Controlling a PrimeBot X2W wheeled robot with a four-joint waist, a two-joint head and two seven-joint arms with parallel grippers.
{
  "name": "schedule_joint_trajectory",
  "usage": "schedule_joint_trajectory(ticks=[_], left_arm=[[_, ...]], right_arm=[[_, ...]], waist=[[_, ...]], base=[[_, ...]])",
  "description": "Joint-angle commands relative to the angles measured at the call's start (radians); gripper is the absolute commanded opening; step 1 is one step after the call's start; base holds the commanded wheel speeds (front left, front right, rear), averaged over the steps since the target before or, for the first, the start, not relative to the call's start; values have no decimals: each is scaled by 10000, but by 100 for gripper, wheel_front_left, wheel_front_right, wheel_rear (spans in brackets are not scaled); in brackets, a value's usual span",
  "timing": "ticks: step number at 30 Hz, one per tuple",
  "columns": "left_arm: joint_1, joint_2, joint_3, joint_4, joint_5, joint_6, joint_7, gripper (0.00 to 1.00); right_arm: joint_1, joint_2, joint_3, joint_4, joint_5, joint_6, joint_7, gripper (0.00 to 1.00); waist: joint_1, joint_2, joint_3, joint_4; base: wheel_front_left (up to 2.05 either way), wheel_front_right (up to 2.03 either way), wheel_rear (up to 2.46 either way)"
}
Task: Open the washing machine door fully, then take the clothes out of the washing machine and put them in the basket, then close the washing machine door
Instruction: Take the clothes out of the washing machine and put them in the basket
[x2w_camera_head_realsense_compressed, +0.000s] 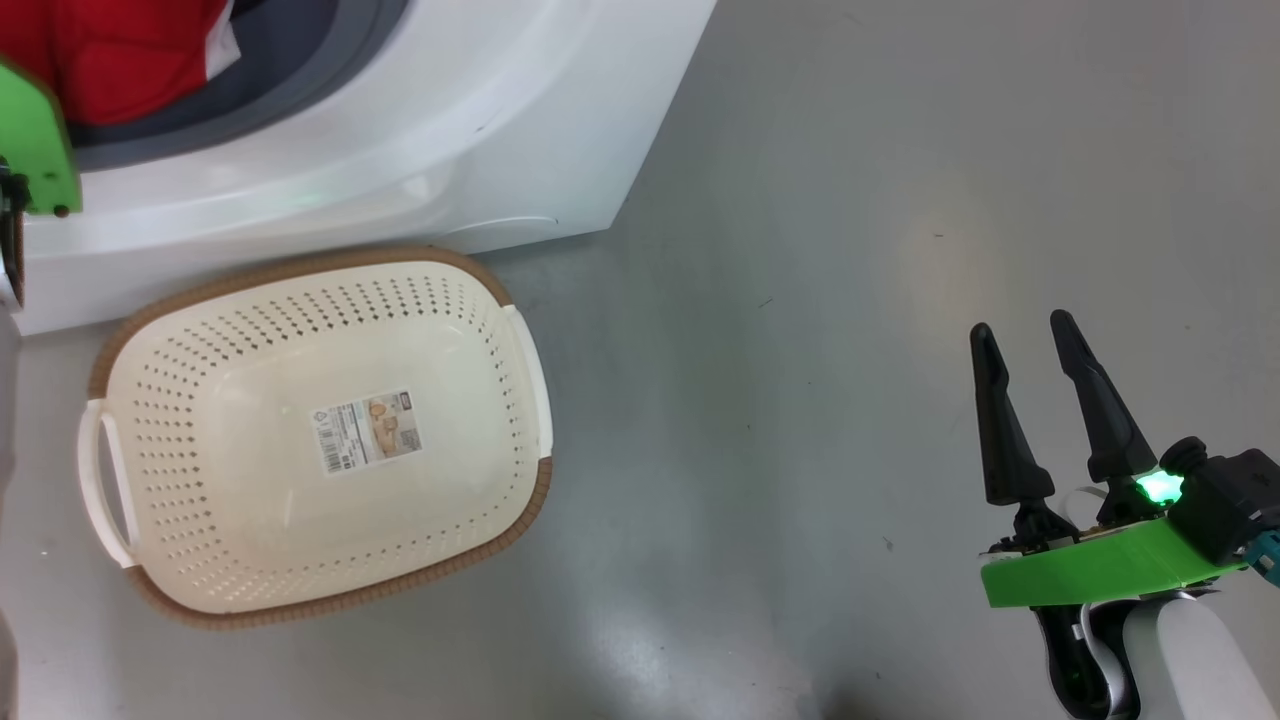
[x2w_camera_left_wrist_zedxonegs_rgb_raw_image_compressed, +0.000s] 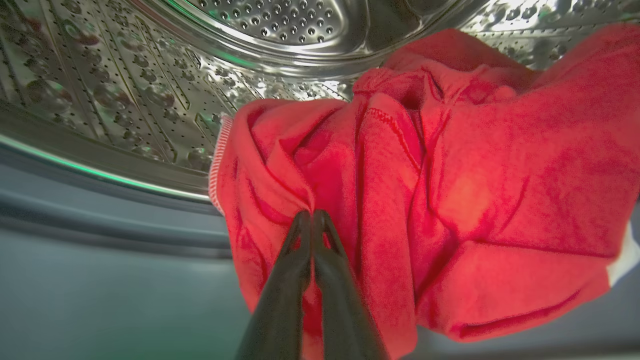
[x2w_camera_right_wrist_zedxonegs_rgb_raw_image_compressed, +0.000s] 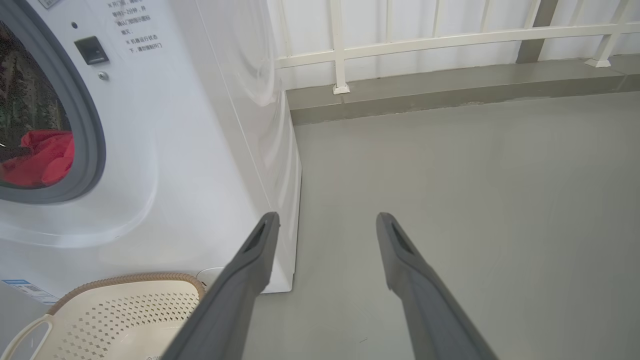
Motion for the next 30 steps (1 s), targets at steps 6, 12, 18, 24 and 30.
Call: schedule_joint_trajectory(ticks=[6,12,18,24,30], left_arm=[[85,386,250,-326,-310,-81,-860,0],[199,234,369,-558,-585,-173,-1839,0],[460,79,479,-792,-868,-374,-2447,0],[1149,-51,519,-1833,-1008,-477,-2792,0],[2156,-61,691,-3716,-1077,-459,-2814,0]], right_arm=[[-173,-135,140,-205,78,63,-63,100],[-221,-135,116,-179,25,63,-63,100],[-229,-135,66,-182,-14,63,-63,100],[-213,-135,44,-176,-26,63,-63,100],[-251,-135,18,-187,-33,63,-63,100]], waist=[[0,0,-39,199],[0,0,-69,384],[0,0,-165,554],[0,0,-322,773],[0,0,-371,939]], base=[[0,0,0],[0,0,0],[0,0,0],[0,0,0],[0,0,0]])
